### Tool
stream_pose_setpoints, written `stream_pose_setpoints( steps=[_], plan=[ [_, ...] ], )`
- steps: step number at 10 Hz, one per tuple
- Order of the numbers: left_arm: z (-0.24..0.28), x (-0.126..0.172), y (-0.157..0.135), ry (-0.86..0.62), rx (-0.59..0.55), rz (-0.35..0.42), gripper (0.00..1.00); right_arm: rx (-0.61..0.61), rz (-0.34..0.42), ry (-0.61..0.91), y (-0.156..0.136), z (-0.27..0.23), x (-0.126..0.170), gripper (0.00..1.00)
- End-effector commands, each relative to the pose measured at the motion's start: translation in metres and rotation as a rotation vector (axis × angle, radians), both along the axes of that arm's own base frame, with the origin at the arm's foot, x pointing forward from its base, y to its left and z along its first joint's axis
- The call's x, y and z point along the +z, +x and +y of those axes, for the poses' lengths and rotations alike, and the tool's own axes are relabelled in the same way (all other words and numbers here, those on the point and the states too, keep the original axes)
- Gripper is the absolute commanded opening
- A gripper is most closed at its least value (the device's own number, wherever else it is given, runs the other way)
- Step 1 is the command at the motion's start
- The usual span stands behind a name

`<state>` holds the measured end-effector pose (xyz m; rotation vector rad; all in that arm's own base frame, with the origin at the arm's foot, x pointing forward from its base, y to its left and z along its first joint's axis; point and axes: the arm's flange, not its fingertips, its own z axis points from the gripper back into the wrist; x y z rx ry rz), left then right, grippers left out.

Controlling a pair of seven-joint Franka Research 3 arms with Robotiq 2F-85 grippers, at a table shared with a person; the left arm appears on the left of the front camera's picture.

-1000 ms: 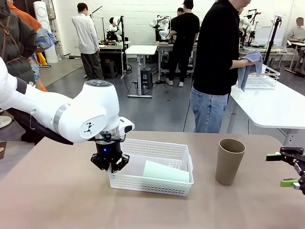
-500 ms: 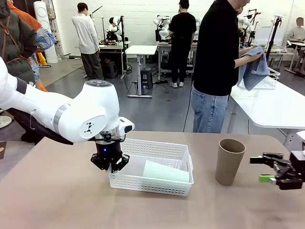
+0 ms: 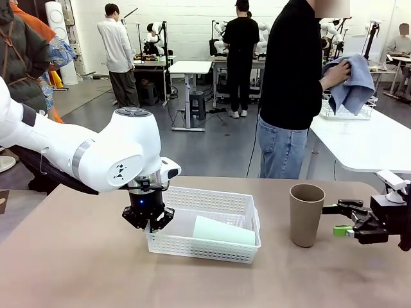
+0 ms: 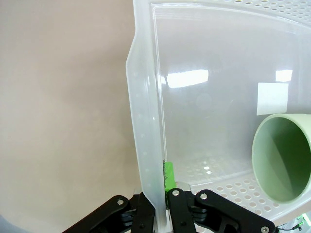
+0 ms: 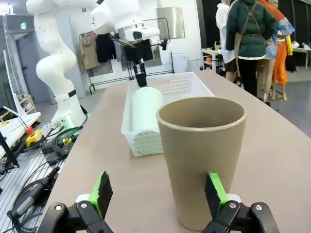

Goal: Clean and organize the cups into the basket.
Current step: Pick up the Reusable plastic cup from the right side of the table and stack it inside the Organizing basket in the center of the table.

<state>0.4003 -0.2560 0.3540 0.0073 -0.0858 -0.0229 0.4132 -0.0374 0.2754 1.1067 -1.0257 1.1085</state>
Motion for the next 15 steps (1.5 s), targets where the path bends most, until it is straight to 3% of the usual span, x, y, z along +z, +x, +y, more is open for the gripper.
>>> stream_pose_setpoints(
  steps=[1, 6, 8, 15],
  plan=[
    [0.0, 0.001, -0.001, 0.0, 0.003, -0.011, 0.0, 0.018, 0.004, 0.009, 0.0, 0.004, -0.001, 1.0],
    [0.0, 0.001, -0.001, 0.0, 0.003, -0.011, 0.0, 0.008, 0.001, 0.004, 0.0, 0.002, 0.0, 1.0],
    [0.0, 0.001, -0.001, 0.0, 0.003, -0.011, 0.0, -0.025, 0.041, -0.034, 0.033, 0.007, -0.02, 1.0],
    [0.0, 0.001, -0.001, 0.0, 0.003, -0.011, 0.0, 0.015, 0.063, -0.041, 0.07, 0.006, -0.049, 1.0]
  ],
)
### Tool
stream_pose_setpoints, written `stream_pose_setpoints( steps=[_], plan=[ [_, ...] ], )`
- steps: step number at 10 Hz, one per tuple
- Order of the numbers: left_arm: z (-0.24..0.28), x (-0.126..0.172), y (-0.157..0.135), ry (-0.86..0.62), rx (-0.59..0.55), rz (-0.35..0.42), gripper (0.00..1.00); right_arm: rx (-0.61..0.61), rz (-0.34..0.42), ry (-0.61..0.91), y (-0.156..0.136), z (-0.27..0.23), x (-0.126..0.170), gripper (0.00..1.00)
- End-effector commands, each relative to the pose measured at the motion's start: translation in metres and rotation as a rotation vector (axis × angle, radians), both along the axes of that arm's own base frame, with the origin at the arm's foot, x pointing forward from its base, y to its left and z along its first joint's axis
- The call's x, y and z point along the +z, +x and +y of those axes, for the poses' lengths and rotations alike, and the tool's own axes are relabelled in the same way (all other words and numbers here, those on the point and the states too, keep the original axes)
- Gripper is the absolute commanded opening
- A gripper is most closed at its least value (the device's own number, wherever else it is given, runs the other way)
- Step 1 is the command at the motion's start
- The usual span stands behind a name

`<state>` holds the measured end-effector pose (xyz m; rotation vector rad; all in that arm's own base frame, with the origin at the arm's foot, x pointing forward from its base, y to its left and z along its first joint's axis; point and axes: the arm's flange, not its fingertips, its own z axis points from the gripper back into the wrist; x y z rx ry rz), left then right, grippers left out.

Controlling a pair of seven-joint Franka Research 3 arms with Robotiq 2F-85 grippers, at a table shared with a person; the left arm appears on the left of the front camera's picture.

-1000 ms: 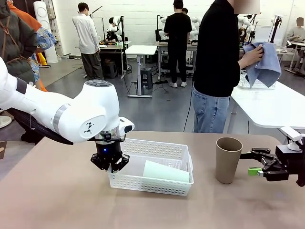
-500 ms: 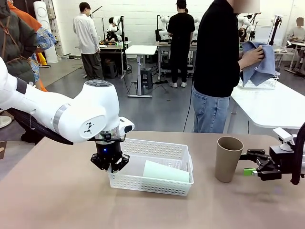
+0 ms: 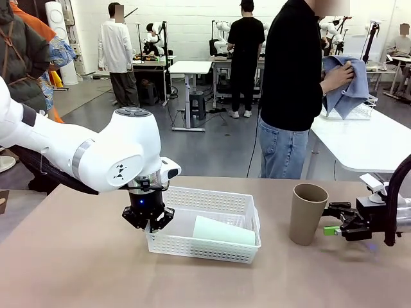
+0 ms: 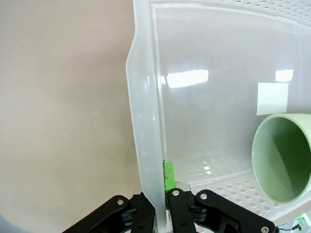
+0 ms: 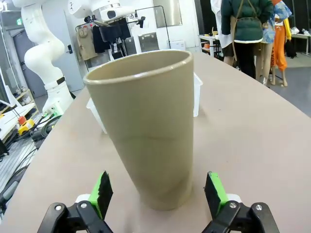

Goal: Clean and organize the cups into the basket.
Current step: Pick up the Reusable plastic cup from the right side of the table and stack it inside the Organizing basket in the center of the table.

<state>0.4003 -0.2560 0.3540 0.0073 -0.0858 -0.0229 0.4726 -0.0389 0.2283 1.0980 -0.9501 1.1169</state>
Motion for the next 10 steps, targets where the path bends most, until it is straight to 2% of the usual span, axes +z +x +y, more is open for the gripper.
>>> stream_pose_setpoints(
  steps=[1, 10],
  plan=[
    [0.0, 0.001, -0.001, 0.0, 0.003, -0.01, 0.0, 0.017, 0.02, 0.006, 0.014, 0.012, -0.004, 1.0],
    [0.0, 0.001, -0.001, 0.0, 0.003, -0.01, 0.0, 0.123, -0.014, -0.043, 0.034, 0.065, 0.011, 1.0]
  ],
)
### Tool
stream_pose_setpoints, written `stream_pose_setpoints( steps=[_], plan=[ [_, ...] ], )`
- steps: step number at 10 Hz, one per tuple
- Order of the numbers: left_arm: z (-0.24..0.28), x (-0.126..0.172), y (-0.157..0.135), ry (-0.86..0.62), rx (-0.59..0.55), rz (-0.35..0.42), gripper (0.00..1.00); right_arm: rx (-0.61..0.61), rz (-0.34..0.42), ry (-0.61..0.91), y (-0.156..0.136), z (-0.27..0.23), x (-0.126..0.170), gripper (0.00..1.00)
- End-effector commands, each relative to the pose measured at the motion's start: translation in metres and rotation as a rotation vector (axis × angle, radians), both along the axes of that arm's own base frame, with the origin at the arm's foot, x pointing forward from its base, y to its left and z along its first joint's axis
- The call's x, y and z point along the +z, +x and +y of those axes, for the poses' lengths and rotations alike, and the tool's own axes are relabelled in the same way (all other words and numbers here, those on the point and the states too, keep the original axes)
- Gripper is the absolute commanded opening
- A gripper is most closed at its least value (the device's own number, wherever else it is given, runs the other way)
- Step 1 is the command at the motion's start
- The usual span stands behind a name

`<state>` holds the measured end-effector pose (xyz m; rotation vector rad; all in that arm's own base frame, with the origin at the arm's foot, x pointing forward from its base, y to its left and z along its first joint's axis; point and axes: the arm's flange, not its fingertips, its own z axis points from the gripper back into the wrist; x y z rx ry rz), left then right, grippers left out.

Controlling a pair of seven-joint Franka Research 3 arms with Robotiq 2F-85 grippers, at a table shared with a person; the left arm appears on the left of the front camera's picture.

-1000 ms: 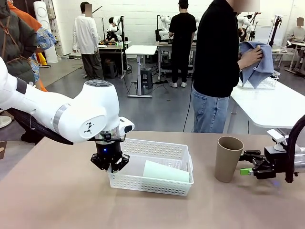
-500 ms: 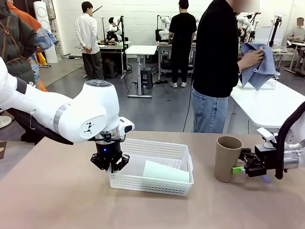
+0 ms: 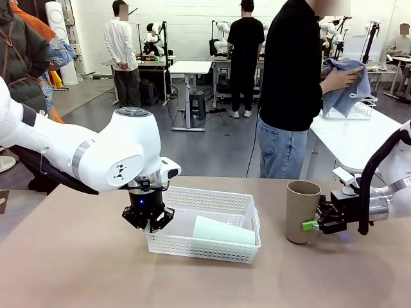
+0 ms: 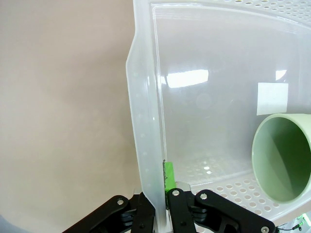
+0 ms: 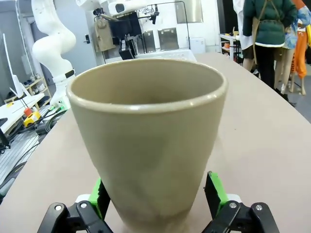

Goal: Clean and organize the cups into the basket.
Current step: Pick up the Reusable plastic cup from the right side of the table and stack it inside the Organizing basket in the center of the table.

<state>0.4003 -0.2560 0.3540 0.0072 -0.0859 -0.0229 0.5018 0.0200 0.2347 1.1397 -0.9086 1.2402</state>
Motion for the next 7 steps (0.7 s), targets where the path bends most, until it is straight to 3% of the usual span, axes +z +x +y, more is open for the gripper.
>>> stream_pose_setpoints(
  steps=[1, 3, 4, 5, 6, 7],
  plan=[
    [0.0002, 0.0013, -0.0012, 0.0, 0.003, -0.01, 0.0, 0.015, 0.017, -0.026, 0.006, 0.01, 0.0048, 1.0],
    [0.0002, 0.0013, -0.0012, 0.0, 0.003, -0.01, 0.0, 0.047, 0.022, -0.012, 0.0059, 0.0137, 0.0042, 1.0],
    [0.0002, 0.0013, -0.0012, 0.0, 0.003, -0.01, 0.0, 0.081, 0.019, -0.015, 0.0051, 0.0138, 0.0037, 0.93],
    [0.0002, 0.0013, -0.0012, 0.0, 0.003, -0.01, 0.0, 0.115, 0.024, -0.021, 0.0041, 0.0138, 0.0022, 0.41],
    [0.0002, 0.0013, -0.0012, 0.0, 0.003, -0.01, 0.0, 0.12, 0.026, -0.022, 0.0042, 0.0131, 0.0012, 0.34],
    [0.0002, 0.0013, -0.0012, 0.0, 0.003, -0.01, 0.0, 0.116, 0.029, -0.019, 0.0043, 0.0113, 0.0004, 0.0]
  ],
)
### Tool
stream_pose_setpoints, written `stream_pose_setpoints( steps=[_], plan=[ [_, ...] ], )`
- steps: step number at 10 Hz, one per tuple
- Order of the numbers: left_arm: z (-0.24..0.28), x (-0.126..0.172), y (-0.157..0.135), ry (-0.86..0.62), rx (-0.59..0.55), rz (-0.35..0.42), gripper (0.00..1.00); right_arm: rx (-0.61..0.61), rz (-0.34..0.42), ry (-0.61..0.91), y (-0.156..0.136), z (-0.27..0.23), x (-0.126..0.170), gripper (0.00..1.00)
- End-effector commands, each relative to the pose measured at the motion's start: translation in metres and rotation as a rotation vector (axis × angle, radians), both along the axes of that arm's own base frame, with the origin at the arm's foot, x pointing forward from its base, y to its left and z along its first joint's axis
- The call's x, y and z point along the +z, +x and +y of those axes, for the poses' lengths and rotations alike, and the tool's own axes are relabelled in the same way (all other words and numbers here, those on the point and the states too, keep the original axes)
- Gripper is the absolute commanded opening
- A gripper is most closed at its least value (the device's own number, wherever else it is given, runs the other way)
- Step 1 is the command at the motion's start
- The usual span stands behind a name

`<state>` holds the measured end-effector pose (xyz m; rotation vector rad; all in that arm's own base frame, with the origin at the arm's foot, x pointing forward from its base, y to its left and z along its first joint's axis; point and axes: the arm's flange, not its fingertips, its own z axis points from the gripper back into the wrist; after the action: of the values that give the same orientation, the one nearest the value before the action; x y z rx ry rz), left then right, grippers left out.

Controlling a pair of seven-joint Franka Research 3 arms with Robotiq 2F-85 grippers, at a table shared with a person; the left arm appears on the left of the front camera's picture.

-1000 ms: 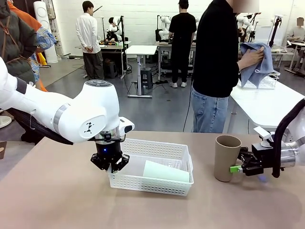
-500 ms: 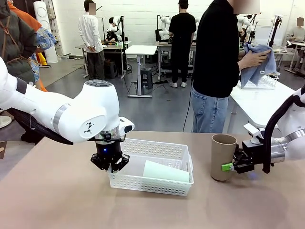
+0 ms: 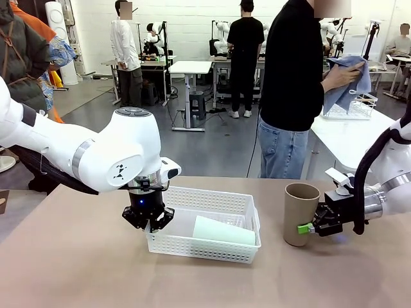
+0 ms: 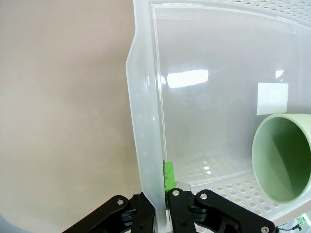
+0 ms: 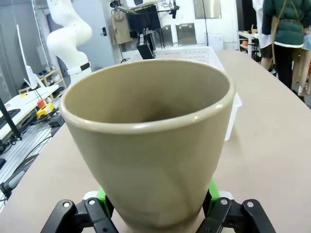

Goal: Clean and organize the cups into the basket.
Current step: Pick up the Reusable plastic cup from the right side of the table and stack it inside the Organizing basket in the center of the table.

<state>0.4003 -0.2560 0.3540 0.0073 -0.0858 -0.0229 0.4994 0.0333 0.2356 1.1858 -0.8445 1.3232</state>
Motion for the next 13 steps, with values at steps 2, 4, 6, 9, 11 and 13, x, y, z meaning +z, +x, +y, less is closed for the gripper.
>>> stream_pose_setpoints(
  steps=[2, 4, 6, 9, 11, 13],
  plan=[
    [0.0, 0.001, -0.001, 0.0, 0.003, -0.01, 0.0, 0.011, 0.029, 0.002, 0.007, -0.004, -0.002, 0.0],
    [0.0, 0.001, -0.001, 0.0, 0.003, -0.01, 0.0, 0.009, 0.006, 0.012, -0.004, -0.01, 0.01, 0.23],
    [0.0, 0.001, -0.001, 0.0, 0.003, -0.01, 0.0, -0.053, -0.017, 0.052, -0.035, -0.019, 0.056, 0.7],
    [0.0, 0.001, -0.001, 0.0, 0.003, -0.01, 0.0, -0.099, -0.062, 0.126, -0.086, -0.038, 0.146, 0.7],
    [0.0, 0.001, -0.001, 0.0, 0.003, -0.01, 0.0, -0.147, -0.082, 0.126, -0.1, -0.041, 0.178, 0.7],
    [0.0, 0.001, -0.001, 0.0, 0.003, -0.01, 0.0, -0.093, -0.1, 0.125, -0.096, -0.048, 0.172, 0.7]
  ],
)
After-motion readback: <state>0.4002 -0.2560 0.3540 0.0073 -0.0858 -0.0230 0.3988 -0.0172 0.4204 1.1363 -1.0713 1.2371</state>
